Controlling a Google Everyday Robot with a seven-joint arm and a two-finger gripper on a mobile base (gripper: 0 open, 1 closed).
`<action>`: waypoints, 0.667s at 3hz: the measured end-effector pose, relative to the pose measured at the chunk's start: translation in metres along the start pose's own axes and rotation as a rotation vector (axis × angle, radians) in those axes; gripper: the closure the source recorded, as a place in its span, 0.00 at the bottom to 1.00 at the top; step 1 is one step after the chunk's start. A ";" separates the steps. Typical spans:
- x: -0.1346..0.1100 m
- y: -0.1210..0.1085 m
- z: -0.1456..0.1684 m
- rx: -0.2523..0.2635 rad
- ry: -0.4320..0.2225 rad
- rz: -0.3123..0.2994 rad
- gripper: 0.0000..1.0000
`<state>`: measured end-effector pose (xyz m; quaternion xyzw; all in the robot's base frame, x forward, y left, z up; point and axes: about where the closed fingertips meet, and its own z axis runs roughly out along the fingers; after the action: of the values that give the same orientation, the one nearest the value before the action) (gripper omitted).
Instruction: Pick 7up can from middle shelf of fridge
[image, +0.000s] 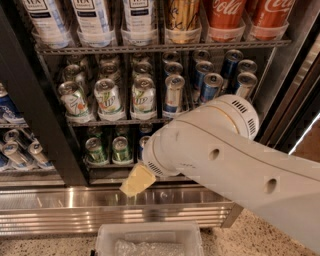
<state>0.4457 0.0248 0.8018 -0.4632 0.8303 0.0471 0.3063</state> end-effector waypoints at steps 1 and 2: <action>0.000 0.000 0.000 0.000 0.000 0.000 0.00; -0.005 -0.006 0.005 0.037 -0.024 0.042 0.00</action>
Offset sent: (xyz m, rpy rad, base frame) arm 0.0934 0.0106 -0.0011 0.2723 -0.2898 -0.5594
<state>0.4546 0.0270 0.8017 -0.4395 0.8367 0.0437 0.3239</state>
